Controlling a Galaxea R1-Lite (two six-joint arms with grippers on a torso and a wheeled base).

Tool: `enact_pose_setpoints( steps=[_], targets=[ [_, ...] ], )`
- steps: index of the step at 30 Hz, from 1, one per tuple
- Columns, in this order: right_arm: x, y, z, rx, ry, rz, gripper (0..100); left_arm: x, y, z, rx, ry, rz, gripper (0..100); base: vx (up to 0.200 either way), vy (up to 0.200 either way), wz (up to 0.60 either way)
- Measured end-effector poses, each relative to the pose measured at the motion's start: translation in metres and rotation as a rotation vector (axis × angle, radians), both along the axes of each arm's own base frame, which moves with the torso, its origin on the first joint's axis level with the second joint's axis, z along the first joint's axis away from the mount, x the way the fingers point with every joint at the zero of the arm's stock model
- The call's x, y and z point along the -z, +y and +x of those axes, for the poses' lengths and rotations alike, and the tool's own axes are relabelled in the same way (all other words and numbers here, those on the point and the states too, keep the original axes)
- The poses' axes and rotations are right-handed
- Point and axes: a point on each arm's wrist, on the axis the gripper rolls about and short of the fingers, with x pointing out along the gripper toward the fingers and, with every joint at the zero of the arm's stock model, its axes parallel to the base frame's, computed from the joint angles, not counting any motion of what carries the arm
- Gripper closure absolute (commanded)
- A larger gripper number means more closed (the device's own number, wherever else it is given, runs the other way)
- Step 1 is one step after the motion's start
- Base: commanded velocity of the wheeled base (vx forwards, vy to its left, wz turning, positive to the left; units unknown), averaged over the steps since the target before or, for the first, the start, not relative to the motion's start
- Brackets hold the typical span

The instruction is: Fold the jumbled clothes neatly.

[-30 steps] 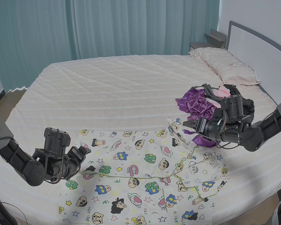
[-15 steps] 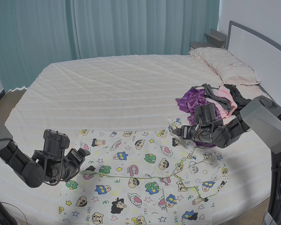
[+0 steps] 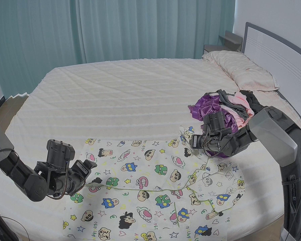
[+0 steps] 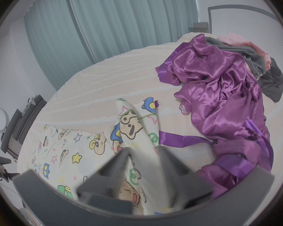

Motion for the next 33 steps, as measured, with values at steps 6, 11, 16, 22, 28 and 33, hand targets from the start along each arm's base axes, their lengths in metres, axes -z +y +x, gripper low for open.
enact_pose_setpoints(
  steps=[6,11,16,22,28,33],
  targets=[
    [0.005,-0.012,0.007,0.034,0.002,0.005,100,0.000,0.000,0.000,-0.001,0.001,0.000,0,0.000,0.000,0.00],
    [-0.002,-0.028,0.008,0.085,-0.002,0.035,100,0.001,0.000,0.001,-0.003,0.001,0.000,0,0.000,0.000,0.00],
    [-0.012,-0.039,0.006,0.135,0.001,0.079,100,0.001,0.001,0.000,-0.003,0.002,0.000,0,0.000,0.000,0.00],
    [-0.006,-0.052,0.001,0.183,0.041,0.091,100,0.001,0.000,0.000,-0.001,0.003,0.000,0,0.000,0.000,0.00],
    [0.001,-0.061,-0.003,0.216,0.072,0.099,0,0.001,0.000,0.000,-0.001,0.004,0.000,0,0.000,0.000,0.00],
    [-0.002,-0.063,-0.003,0.244,0.066,0.136,0,0.001,0.000,0.000,0.000,0.004,0.000,0,0.000,0.000,0.00]
  ],
)
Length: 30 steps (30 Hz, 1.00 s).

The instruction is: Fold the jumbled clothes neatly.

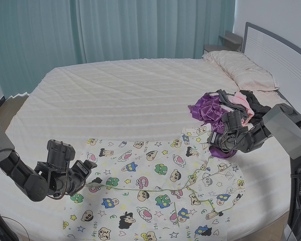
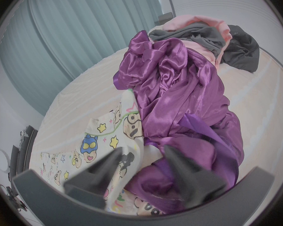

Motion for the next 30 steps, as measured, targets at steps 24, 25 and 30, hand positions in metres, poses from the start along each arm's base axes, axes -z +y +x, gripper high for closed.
enact_pose_setpoints(
  steps=[24,25,30],
  targets=[
    [-0.023,0.020,0.037,0.028,-0.078,0.135,0,0.001,-0.001,0.000,0.003,0.004,-0.001,0,0.000,0.000,0.00],
    [-0.022,0.020,0.039,0.029,-0.076,0.135,0,0.001,-0.001,0.000,0.004,0.004,0.000,0,0.000,0.000,0.00],
    [-0.019,0.020,0.049,0.031,-0.081,0.130,100,0.002,-0.001,0.000,0.004,0.007,0.000,0,0.000,0.000,0.00]
  ],
)
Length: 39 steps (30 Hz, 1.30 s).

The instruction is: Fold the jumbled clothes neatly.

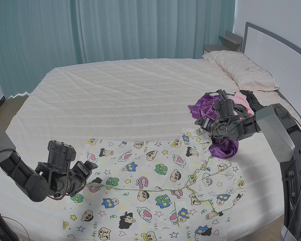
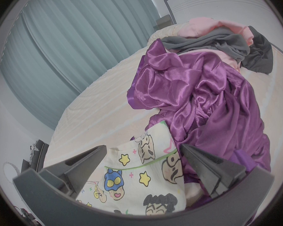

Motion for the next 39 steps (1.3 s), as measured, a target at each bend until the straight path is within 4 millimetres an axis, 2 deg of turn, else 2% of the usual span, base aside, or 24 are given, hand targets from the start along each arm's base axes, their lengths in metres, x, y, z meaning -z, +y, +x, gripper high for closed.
enact_pose_setpoints(
  steps=[6,17,23,24,32,39],
  targets=[
    [0.007,0.002,0.006,0.000,0.002,-0.007,100,0.001,0.000,0.000,-0.001,0.002,0.001,0,0.000,0.000,0.00],
    [-0.022,0.002,0.023,0.015,-0.163,0.037,100,0.001,0.000,0.000,-0.001,0.005,0.002,0,0.000,0.000,0.00],
    [-0.022,0.001,0.029,0.019,-0.201,0.044,100,0.001,0.000,0.001,-0.001,0.004,0.002,0,0.000,0.000,0.00],
    [-0.020,0.001,0.029,0.020,-0.198,0.042,0,0.001,0.000,0.001,-0.001,0.004,0.002,0,0.000,0.000,0.00],
    [-0.009,-0.008,0.032,0.035,-0.172,0.029,0,0.001,0.000,0.001,-0.002,0.004,0.001,0,0.000,0.000,0.00],
    [-0.022,-0.025,0.023,0.062,-0.159,0.031,0,0.001,0.000,0.001,-0.004,0.004,0.001,0,0.000,0.000,0.00]
  ],
)
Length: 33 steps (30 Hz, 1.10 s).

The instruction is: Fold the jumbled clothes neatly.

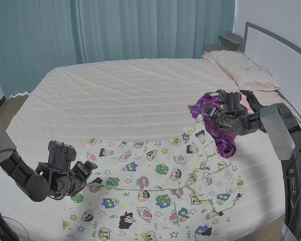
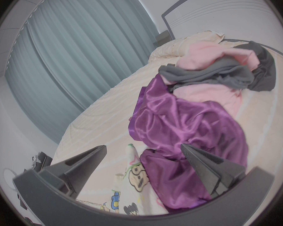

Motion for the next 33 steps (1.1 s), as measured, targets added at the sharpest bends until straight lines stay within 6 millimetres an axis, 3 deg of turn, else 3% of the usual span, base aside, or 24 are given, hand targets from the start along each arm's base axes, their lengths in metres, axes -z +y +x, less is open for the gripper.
enact_pose_setpoints(
  steps=[8,18,23,32,33],
  targets=[
    [-0.012,-0.019,-0.035,0.042,0.085,0.026,0,0.000,0.000,0.000,-0.002,0.001,-0.002,0,0.000,0.000,0.00],
    [0.003,-0.043,-0.091,0.106,0.265,0.050,0,0.000,0.000,0.000,-0.006,0.002,-0.007,0,0.000,0.000,0.00],
    [0.007,-0.046,-0.095,0.123,0.282,0.069,0,0.000,0.000,0.000,-0.007,0.002,-0.008,0,0.000,0.000,0.00],
    [0.027,-0.038,-0.075,0.133,0.300,0.082,0,0.000,0.000,0.000,-0.006,0.002,-0.009,0,0.000,0.000,0.00],
    [0.030,-0.037,-0.072,0.134,0.299,0.082,100,0.000,0.000,0.000,-0.006,0.001,-0.008,0,0.000,0.000,0.00]
  ],
)
